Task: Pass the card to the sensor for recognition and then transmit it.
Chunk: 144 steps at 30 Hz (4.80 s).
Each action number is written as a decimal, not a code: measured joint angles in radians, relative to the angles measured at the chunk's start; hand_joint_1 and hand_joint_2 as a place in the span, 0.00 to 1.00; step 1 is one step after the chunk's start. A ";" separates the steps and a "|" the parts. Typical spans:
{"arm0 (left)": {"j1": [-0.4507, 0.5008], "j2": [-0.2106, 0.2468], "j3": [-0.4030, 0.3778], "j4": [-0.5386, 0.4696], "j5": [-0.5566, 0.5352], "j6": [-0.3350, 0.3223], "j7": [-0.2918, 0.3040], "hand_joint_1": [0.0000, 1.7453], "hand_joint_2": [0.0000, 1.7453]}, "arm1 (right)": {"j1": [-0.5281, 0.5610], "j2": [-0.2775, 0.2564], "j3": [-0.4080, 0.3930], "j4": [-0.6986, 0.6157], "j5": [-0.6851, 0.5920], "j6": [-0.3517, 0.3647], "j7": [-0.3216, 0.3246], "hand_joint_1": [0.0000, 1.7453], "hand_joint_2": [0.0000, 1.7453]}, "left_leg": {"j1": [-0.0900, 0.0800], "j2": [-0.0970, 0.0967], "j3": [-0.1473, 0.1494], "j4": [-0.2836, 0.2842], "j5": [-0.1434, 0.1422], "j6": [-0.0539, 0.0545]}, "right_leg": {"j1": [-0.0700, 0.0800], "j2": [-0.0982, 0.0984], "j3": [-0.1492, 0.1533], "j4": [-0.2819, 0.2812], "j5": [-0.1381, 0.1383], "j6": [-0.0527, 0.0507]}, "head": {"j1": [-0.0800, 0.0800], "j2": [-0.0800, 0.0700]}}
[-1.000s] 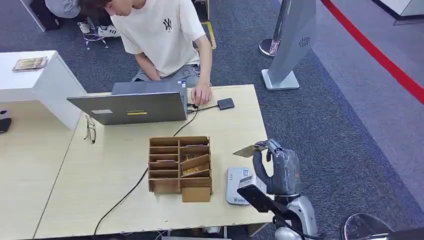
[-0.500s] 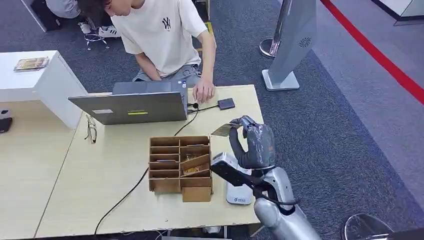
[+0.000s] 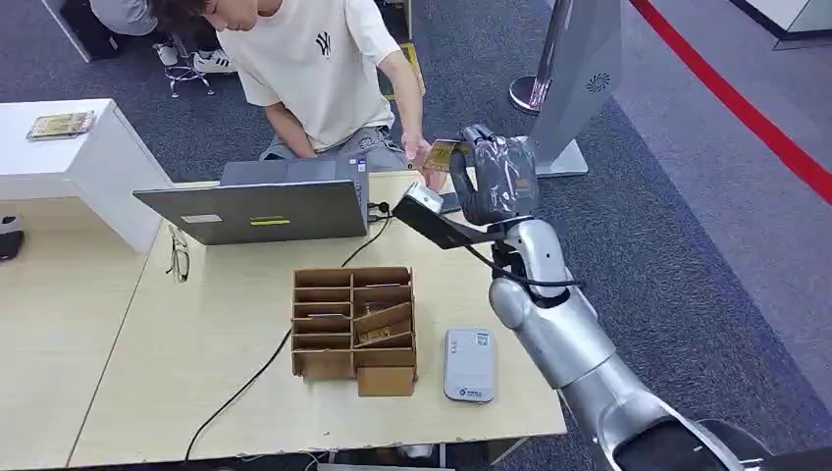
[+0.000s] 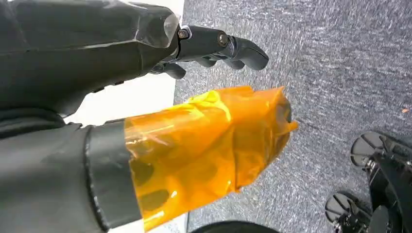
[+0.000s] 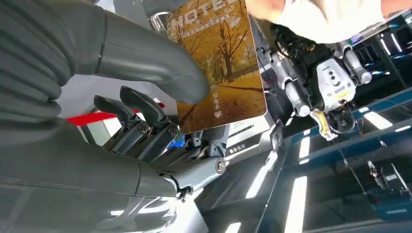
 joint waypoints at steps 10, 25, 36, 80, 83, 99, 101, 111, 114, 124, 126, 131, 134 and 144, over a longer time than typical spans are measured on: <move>0.000 0.024 -0.012 0.000 -0.047 -0.009 -0.001 0.00 0.00 | -0.138 0.000 0.000 0.209 0.180 -0.010 0.072 1.00 1.00 | 0.000 0.000 0.000 0.000 0.000 0.000 | 0.000 0.000 -0.001 0.000 0.000 0.000 | 0.000 0.000; -0.006 0.056 -0.016 0.001 -0.084 -0.019 -0.002 0.00 0.00 | -0.224 0.000 0.038 0.496 0.429 0.009 0.138 1.00 1.00 | 0.000 0.000 -0.001 0.000 0.001 0.000 | 0.000 0.000 -0.001 0.000 0.001 0.000 | 0.000 0.000; -0.006 0.059 -0.016 0.001 -0.084 -0.026 -0.002 0.00 0.00 | -0.227 0.000 0.065 0.571 0.442 0.111 0.137 0.00 1.00 | 0.000 -0.001 -0.001 0.000 0.001 0.000 | 0.000 -0.001 -0.001 0.000 0.001 0.000 | 0.000 0.000; -0.016 -0.043 0.060 -0.027 0.060 0.009 -0.060 0.00 0.00 | 0.561 0.129 -0.071 -0.280 -0.546 -0.107 -0.320 0.00 1.00 | 0.000 -0.002 -0.002 0.000 -0.001 0.001 | 0.000 -0.001 -0.002 -0.001 -0.001 0.001 | 0.000 0.000; -0.016 -0.043 0.060 -0.027 0.068 0.011 -0.061 0.00 0.00 | 0.585 0.126 -0.032 -0.309 -0.562 -0.074 -0.317 0.00 1.00 | 0.000 -0.001 -0.002 0.000 -0.001 0.001 | 0.000 -0.001 -0.002 -0.001 -0.001 0.001 | 0.000 0.000; -0.017 -0.037 0.061 -0.010 0.079 0.049 -0.068 0.00 0.00 | 0.616 0.078 0.139 -0.351 -0.620 0.010 -0.310 0.00 1.00 | 0.000 -0.001 -0.002 0.000 -0.001 0.001 | 0.000 -0.001 -0.002 -0.001 0.000 0.001 | 0.000 0.000; -0.017 -0.035 0.061 -0.003 0.079 0.055 -0.071 0.00 0.00 | 0.615 0.069 0.160 -0.352 -0.623 0.024 -0.305 0.00 1.00 | 0.000 -0.001 -0.002 0.000 -0.001 0.001 | 0.000 -0.001 -0.002 -0.001 -0.001 0.001 | 0.000 0.000; -0.018 -0.027 0.061 0.021 0.075 0.069 -0.068 0.00 0.00 | 0.589 0.041 0.253 -0.341 -0.532 0.035 -0.253 0.00 1.00 | 0.000 -0.001 -0.002 0.000 -0.001 0.001 | 0.000 -0.001 -0.002 -0.001 0.000 0.001 | 0.000 0.000; -0.018 -0.024 0.061 0.027 0.074 0.072 -0.067 0.00 0.00 | 0.582 0.038 0.269 -0.337 -0.487 0.022 -0.231 0.14 1.00 | 0.000 -0.001 -0.002 0.000 -0.001 0.001 | 0.000 -0.001 -0.002 -0.001 0.000 0.001 | 0.000 0.000; -0.019 -0.018 0.061 0.037 0.071 0.077 -0.064 0.00 0.00 | 0.570 0.035 0.282 -0.319 -0.378 -0.014 -0.177 0.78 1.00 | 0.000 -0.001 -0.002 0.000 -0.001 0.001 | 0.000 -0.001 -0.002 -0.001 0.000 0.001 | 0.000 0.000; -0.018 -0.014 0.061 0.037 0.066 0.078 -0.061 0.00 0.00 | 0.566 0.035 0.285 -0.303 -0.250 -0.047 -0.111 0.42 1.00 | 0.000 -0.001 -0.002 0.000 -0.001 0.001 | 0.000 -0.001 -0.002 -0.001 0.000 0.001 | 0.000 0.000; -0.018 -0.008 0.061 0.037 0.060 0.078 -0.059 0.00 0.00 | 0.558 0.035 0.285 -0.289 -0.179 -0.057 -0.073 0.08 1.00 | 0.000 -0.001 -0.002 0.000 -0.001 0.001 | 0.000 -0.001 -0.002 -0.001 0.000 0.001 | 0.000 0.000; -0.018 -0.007 0.061 0.037 0.053 0.076 -0.056 0.00 0.00 | 0.549 0.036 0.285 -0.281 -0.102 -0.057 -0.037 0.17 1.00 | 0.000 -0.001 -0.002 0.000 -0.001 0.001 | 0.000 -0.001 -0.002 -0.001 0.000 0.001 | 0.000 0.000; -0.018 0.011 0.060 0.037 0.024 0.056 -0.050 0.00 0.00 | 0.489 0.057 0.285 -0.234 0.127 -0.005 0.069 0.33 1.00 | 0.000 -0.001 -0.002 0.000 -0.001 0.001 | 0.000 -0.001 -0.002 -0.001 0.000 0.001 | 0.000 0.000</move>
